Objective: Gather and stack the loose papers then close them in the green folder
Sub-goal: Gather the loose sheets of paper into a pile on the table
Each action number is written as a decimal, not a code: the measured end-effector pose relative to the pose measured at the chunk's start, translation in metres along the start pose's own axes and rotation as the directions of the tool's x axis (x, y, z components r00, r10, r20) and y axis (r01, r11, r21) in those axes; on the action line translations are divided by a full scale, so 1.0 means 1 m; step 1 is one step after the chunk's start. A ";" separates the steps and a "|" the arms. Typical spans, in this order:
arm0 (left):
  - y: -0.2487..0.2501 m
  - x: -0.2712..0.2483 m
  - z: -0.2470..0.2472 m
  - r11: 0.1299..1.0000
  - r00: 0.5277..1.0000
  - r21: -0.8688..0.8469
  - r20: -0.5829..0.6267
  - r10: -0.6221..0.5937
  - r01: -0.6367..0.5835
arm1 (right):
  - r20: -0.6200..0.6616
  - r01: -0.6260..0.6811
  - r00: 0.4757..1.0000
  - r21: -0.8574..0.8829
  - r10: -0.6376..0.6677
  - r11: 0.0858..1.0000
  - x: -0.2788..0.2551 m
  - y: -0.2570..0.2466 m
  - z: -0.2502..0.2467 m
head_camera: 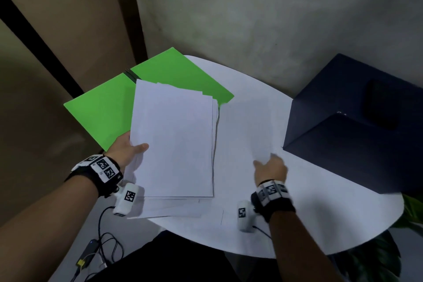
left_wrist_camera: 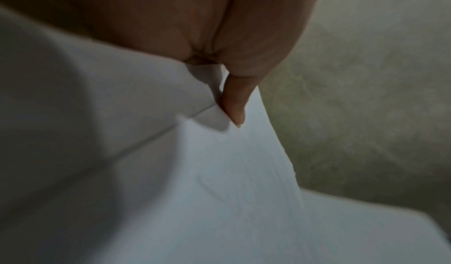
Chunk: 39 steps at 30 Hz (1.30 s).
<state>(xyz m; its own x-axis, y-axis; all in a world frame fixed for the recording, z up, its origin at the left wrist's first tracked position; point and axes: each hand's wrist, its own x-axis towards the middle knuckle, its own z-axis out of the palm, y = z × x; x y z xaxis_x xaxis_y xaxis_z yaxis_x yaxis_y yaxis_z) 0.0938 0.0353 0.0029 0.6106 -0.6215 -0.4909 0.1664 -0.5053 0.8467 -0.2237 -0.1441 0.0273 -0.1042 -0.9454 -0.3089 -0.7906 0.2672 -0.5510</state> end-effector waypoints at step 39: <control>-0.020 0.024 0.012 0.932 0.997 0.362 -0.064 0.039 -0.013 | 0.037 -0.180 0.981 -0.168 0.188 0.969 0.002 0.027 0.047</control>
<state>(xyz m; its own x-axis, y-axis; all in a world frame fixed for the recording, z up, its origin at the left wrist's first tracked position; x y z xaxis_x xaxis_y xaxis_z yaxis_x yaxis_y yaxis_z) 0.0959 0.0236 -0.0284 0.6647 -0.6011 -0.4437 -0.1333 -0.6797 0.7213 -0.2166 -0.1300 -0.0246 -0.2290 -0.8707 -0.4353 -0.8488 0.3975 -0.3487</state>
